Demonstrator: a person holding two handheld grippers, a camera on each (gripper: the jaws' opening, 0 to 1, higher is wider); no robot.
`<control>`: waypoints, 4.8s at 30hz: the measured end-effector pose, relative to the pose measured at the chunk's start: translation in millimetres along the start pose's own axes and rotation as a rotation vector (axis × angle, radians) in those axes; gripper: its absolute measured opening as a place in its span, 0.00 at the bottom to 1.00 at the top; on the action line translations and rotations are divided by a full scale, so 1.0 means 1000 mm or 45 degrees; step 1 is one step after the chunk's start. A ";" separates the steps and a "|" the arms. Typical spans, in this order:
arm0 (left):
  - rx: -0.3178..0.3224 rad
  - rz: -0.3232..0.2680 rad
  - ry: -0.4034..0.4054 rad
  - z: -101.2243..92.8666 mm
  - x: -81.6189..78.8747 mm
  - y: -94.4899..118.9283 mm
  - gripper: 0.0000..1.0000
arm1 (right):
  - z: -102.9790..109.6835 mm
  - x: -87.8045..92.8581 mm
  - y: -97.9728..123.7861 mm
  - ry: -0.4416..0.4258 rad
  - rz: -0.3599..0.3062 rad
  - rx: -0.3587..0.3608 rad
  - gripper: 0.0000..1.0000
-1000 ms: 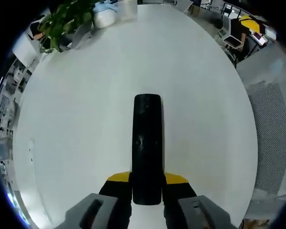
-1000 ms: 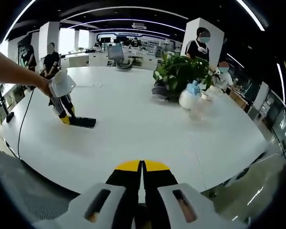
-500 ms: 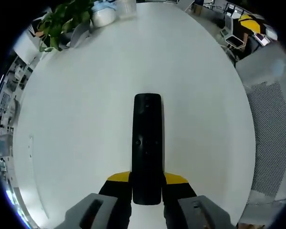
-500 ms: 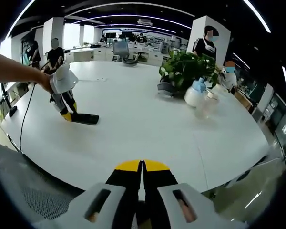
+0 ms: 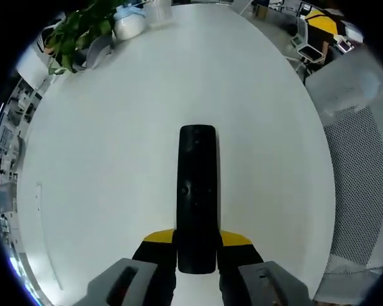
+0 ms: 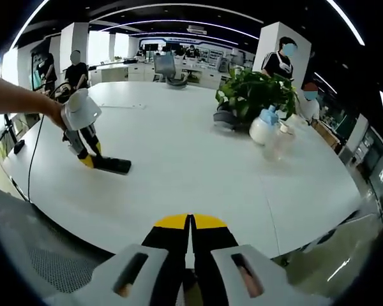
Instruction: Press the specified remote control buttons in sequence, fully releasing each button before pressing the next.
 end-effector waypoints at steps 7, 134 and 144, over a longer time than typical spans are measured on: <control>-0.002 -0.060 0.021 -0.008 0.004 0.000 0.23 | 0.004 0.001 -0.002 0.045 0.026 -0.019 0.00; -0.004 -0.325 0.031 -0.144 0.008 -0.017 0.24 | 0.137 -0.027 -0.087 0.327 0.201 -0.553 0.00; -0.004 -0.384 0.041 -0.145 0.011 -0.017 0.24 | 0.151 0.014 -0.081 0.404 0.401 -0.667 0.00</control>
Point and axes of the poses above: the point that each gripper's makers call its tool centre point, and the gripper's own axes: y roughly backward along the fingers, z roughly to its left, x roughly out of its underside, the point moved 6 cm from there along y, roughly backward along the fingers, and after that the axes turned 8 degrees about x, right-handed, at the moved point
